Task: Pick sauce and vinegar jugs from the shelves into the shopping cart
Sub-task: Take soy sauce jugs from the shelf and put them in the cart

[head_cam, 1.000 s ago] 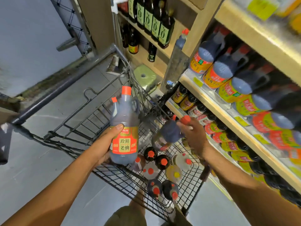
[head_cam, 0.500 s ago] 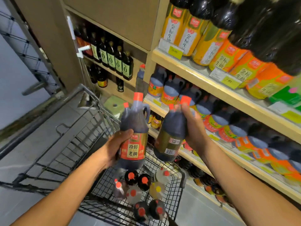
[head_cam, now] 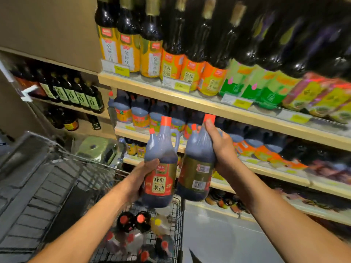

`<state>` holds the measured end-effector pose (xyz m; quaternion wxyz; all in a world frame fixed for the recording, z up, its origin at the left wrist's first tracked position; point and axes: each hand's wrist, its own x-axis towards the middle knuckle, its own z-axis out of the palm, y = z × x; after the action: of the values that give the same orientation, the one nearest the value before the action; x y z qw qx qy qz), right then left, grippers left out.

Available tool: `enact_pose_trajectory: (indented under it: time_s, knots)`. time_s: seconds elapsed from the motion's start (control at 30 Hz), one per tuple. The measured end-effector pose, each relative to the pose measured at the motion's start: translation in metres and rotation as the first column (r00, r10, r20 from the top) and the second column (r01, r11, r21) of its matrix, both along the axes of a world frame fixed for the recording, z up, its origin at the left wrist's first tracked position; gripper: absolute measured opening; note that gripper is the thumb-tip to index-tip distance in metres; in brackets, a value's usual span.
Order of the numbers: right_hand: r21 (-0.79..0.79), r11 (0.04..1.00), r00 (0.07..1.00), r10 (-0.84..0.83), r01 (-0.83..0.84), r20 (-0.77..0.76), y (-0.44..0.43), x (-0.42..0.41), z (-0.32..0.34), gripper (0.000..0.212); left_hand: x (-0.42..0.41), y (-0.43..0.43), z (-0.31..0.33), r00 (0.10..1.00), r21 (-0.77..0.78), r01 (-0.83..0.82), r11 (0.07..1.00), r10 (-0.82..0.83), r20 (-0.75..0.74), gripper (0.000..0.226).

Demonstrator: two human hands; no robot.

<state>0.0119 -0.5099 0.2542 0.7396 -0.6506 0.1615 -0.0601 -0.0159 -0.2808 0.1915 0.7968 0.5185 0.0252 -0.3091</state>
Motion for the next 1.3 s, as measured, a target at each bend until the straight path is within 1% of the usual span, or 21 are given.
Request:
enact_pose_trajectory:
  time_s: [0.03,0.13,0.17,0.23,0.3,0.4,0.47,0.53,0.63,0.67,0.77,0.87,0.93,1.0,1.03,1.1,1.2,1.3]
  knots:
    - [-0.004,1.0,0.999,-0.031,0.031,-0.008,-0.012,-0.009,0.002,0.035,-0.004,-0.013,0.002,1.0,0.003,0.025,1.0,-0.025,0.01,0.092]
    - [0.001,0.991,0.991,-0.133,0.133,-0.021,-0.053,-0.041,0.005,0.032,-0.024,-0.053,0.004,0.995,-0.005,0.097,0.995,-0.096,0.009,0.084]
    - [0.006,0.989,0.989,-0.148,0.148,-0.016,-0.068,-0.054,0.005,0.032,-0.032,-0.067,0.005,0.994,-0.002,0.112,0.994,-0.112,0.013,0.085]
    - [0.009,0.988,0.988,-0.153,0.153,-0.004,-0.097,-0.084,0.008,0.04,-0.051,-0.093,0.009,0.988,0.025,0.148,0.989,-0.148,0.041,0.088]
    - [0.034,0.99,0.99,-0.138,0.138,-0.005,-0.124,-0.117,0.01,0.051,-0.072,-0.121,0.014,0.979,0.035,0.191,0.981,-0.193,0.066,0.084]
    - [0.074,0.975,0.978,-0.208,0.208,-0.015,-0.163,-0.168,0.016,0.043,-0.108,-0.166,0.022,0.963,0.05,0.252,0.966,-0.256,0.088,0.078]
    - [0.069,0.955,0.957,-0.287,0.29,-0.049,-0.191,-0.202,0.016,0.042,-0.134,-0.196,0.023,0.948,0.065,0.294,0.954,-0.3,0.104,0.077]
    - [0.08,0.931,0.934,-0.351,0.356,-0.067,-0.219,-0.237,0.017,0.045,-0.16,-0.226,0.023,0.931,0.062,0.344,0.937,-0.348,0.105,0.078]
    - [0.103,0.901,0.907,-0.413,0.42,-0.087,-0.261,-0.294,0.021,0.041,-0.198,-0.274,0.027,0.902,0.083,0.413,0.907,-0.42,0.097,0.093]
    - [0.1,0.893,0.897,-0.431,0.439,-0.096,-0.276,-0.312,0.02,0.041,-0.209,-0.29,0.027,0.89,0.087,0.439,0.894,-0.446,0.094,0.094]
    - [0.1,0.868,0.872,-0.478,0.487,-0.102,-0.316,-0.369,0.021,0.05,-0.244,-0.337,0.029,0.849,0.078,0.517,0.853,-0.522,0.081,0.088]
    - [0.118,0.815,0.823,-0.556,0.567,-0.113,-0.351,-0.426,0.028,0.056,-0.277,-0.383,0.035,0.792,0.067,0.599,0.798,-0.603,0.091,0.076]
    - [0.107,0.78,0.787,-0.61,0.617,-0.091,-0.371,-0.459,0.03,0.061,-0.296,-0.411,0.038,0.759,0.079,0.643,0.762,-0.648,0.071,0.073]
    - [0.07,0.735,0.738,-0.672,0.675,-0.066,-0.387,-0.488,0.034,0.049,-0.313,-0.437,0.041,0.722,0.098,0.682,0.725,-0.689,0.063,0.077]
    - [0.049,0.708,0.71,-0.703,0.705,-0.052,-0.394,-0.501,0.036,0.042,-0.321,-0.451,0.043,0.701,0.106,0.703,0.703,-0.71,0.066,0.083]
    - [0.036,0.657,0.658,-0.752,0.753,-0.026,-0.409,-0.527,0.041,0.036,-0.337,-0.479,0.045,0.666,0.098,0.736,0.67,-0.743,0.074,0.096]
    - [0.025,0.595,0.595,-0.804,0.804,-0.005,-0.434,-0.565,0.044,0.037,-0.359,-0.521,0.041,0.612,0.085,0.782,0.618,-0.786,0.086,0.092]
    - [0.017,0.521,0.521,-0.853,0.854,-0.022,-0.461,-0.597,0.043,0.035,-0.378,-0.563,0.037,0.561,0.104,0.817,0.568,-0.823,0.088,0.09]
